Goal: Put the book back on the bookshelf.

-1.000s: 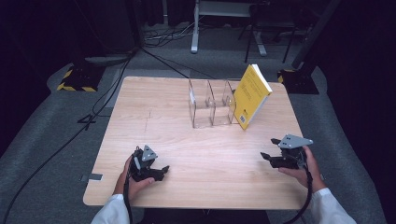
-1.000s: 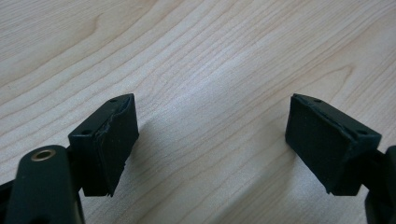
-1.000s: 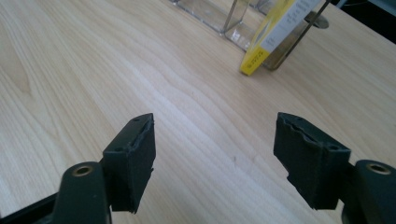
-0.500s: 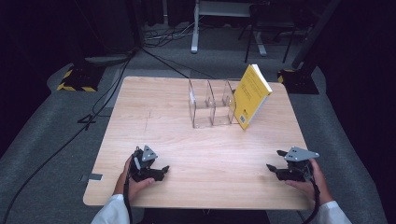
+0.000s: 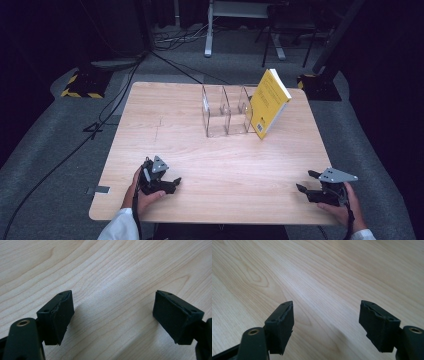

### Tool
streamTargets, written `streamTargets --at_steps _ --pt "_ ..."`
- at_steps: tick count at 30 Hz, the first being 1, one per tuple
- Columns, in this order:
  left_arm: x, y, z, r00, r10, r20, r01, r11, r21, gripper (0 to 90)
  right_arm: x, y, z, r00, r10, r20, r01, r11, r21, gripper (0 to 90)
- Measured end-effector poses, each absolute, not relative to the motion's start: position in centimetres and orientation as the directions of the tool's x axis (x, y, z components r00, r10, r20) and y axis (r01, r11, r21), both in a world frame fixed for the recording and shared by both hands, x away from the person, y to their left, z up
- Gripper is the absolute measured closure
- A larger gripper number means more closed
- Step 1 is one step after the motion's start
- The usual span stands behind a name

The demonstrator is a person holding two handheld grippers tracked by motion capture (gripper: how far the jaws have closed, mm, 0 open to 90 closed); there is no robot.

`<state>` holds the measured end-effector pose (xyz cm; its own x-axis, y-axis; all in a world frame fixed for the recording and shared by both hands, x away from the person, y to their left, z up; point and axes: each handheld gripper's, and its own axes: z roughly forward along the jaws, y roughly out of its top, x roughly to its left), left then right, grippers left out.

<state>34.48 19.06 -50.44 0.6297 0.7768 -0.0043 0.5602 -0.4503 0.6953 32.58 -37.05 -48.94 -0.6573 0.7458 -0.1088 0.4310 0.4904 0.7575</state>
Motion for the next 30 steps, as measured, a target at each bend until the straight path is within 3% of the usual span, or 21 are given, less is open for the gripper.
streamTargets --at_steps 10,30 --pt "34.5 19.1 -50.4 0.630 0.777 -0.003 0.560 -0.451 0.695 17.9 32.2 -39.4 -50.4 -0.587 0.809 -0.030 0.520 0.405 0.752 26.3" --pt "34.5 18.9 -50.5 0.626 0.779 -0.024 0.570 -0.437 0.696 17.4 32.4 -39.5 -50.4 -0.570 0.821 -0.006 0.543 0.383 0.747 24.3"
